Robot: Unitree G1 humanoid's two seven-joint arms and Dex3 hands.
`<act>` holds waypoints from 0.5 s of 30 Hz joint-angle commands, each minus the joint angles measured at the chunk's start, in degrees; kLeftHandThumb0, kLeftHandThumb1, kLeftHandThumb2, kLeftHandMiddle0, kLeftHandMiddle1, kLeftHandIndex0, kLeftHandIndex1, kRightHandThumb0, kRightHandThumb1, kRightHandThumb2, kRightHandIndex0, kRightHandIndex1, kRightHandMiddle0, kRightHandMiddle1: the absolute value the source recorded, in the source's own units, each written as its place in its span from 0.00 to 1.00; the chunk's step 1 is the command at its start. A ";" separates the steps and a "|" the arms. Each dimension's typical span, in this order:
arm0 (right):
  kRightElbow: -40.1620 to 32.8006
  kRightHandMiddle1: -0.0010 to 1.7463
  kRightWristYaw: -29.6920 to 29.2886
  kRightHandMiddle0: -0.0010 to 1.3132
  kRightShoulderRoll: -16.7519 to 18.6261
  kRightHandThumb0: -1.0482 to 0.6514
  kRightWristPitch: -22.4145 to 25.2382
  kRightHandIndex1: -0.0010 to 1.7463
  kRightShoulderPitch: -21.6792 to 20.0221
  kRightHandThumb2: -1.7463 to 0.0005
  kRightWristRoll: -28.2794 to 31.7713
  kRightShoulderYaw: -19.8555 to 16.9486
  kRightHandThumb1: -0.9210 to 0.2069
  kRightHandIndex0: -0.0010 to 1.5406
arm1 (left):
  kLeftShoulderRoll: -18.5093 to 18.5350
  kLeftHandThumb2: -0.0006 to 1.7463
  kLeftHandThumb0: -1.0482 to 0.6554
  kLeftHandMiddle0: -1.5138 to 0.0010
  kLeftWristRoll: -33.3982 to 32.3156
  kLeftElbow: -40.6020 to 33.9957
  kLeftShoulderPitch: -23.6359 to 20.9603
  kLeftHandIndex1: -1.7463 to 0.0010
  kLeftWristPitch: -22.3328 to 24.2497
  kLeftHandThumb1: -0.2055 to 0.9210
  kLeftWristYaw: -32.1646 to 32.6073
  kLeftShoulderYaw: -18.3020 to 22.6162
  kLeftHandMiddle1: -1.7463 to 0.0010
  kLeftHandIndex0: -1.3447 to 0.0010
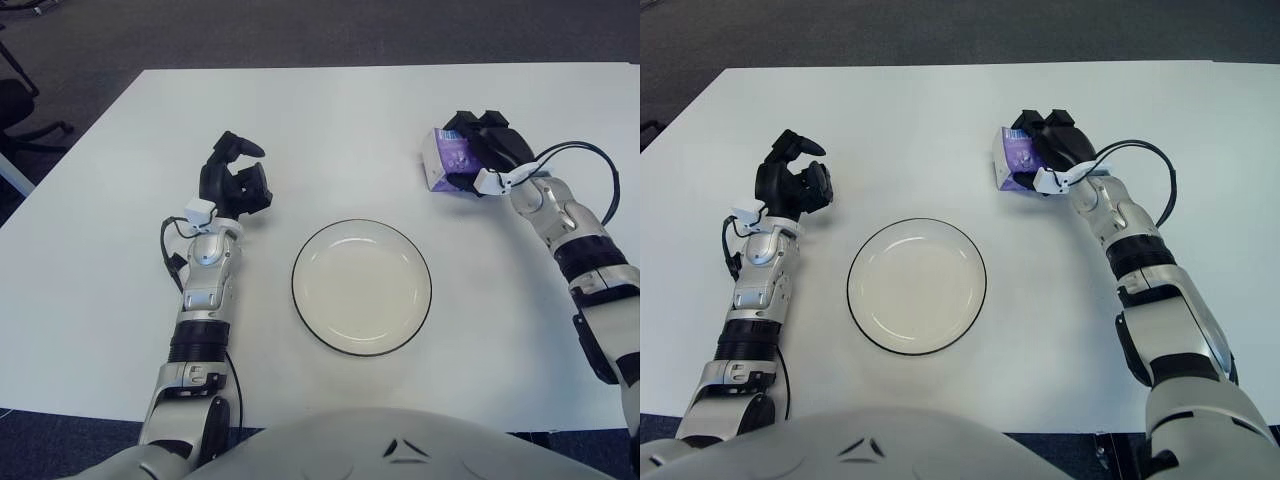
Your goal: Put the tissue paper into the plate.
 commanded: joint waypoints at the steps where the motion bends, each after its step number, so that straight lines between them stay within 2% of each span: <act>1: -8.60 1.00 2.29 0.38 0.18 0.62 2.26 0.93 1.38 0.16 3.13 -3.52 0.68 0.51 | -4.52 0.67 0.36 0.15 0.15 5.73 10.76 0.00 0.58 0.57 1.07 -0.38 0.00 0.61; 8: -17.36 1.00 3.18 0.39 1.60 0.62 3.78 0.95 1.86 0.14 5.42 -6.89 0.69 0.50 | -4.18 0.67 0.36 0.15 0.48 6.12 10.34 0.00 1.06 0.57 1.79 0.07 0.00 0.61; 15: -26.71 1.00 6.78 0.40 4.25 0.62 6.45 0.97 2.39 0.12 8.20 -8.04 0.71 0.51 | -3.99 0.67 0.36 0.14 0.68 6.38 10.04 0.00 1.43 0.57 2.61 0.35 0.00 0.61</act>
